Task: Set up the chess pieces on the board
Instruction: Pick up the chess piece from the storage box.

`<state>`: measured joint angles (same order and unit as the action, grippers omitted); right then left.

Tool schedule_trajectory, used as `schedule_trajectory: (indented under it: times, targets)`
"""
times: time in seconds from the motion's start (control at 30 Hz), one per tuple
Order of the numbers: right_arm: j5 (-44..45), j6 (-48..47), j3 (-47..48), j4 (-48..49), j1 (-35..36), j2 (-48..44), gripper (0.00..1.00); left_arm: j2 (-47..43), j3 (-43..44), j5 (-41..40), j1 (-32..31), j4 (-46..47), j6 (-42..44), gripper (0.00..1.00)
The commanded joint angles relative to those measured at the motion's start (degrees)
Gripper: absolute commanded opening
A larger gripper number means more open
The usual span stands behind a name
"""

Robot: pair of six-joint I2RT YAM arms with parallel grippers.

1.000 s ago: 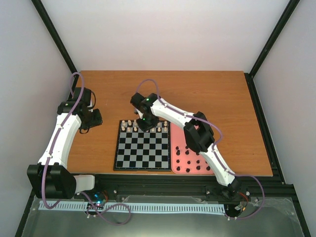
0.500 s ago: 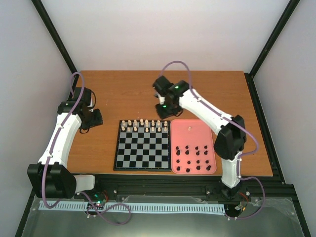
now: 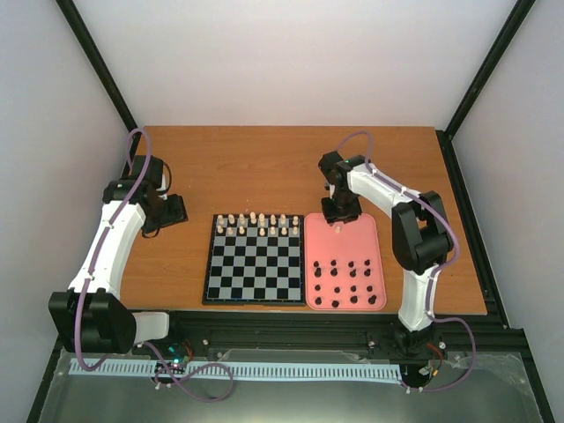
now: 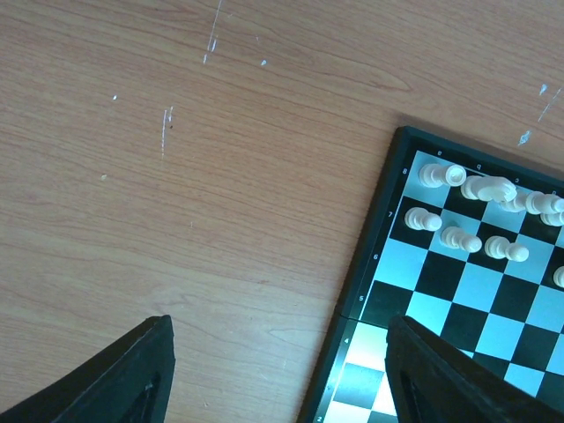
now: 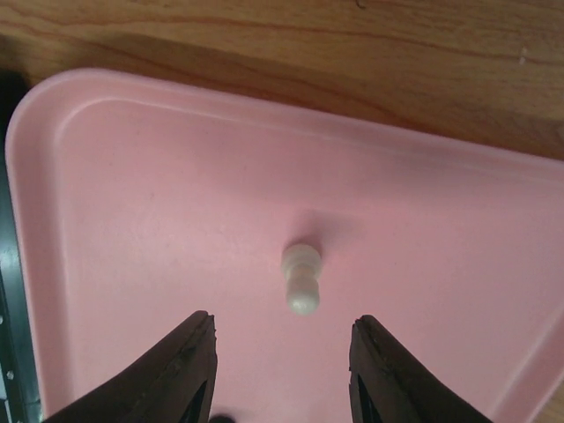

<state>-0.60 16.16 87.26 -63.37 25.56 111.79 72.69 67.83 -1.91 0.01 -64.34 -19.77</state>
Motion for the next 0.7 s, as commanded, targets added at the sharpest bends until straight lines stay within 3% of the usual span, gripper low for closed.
schedule_trajectory:
  times: [0.0,0.4,0.67]
  targets:
    - [-0.6,-1.4,-0.4,3.1,-0.4,2.8,0.42,-0.3,1.8,0.0,0.3,0.3,0.4,0.68]
    - [0.5,-0.9,-2.9,3.7,-0.9,4.1,0.35,0.1,1.2,-1.1,0.3,0.2,0.5,0.69]
    - [1.5,-1.2,-3.2,4.3,-0.9,4.1,0.19,0.0,1.1,-1.2,0.3,0.3,0.5,0.68]
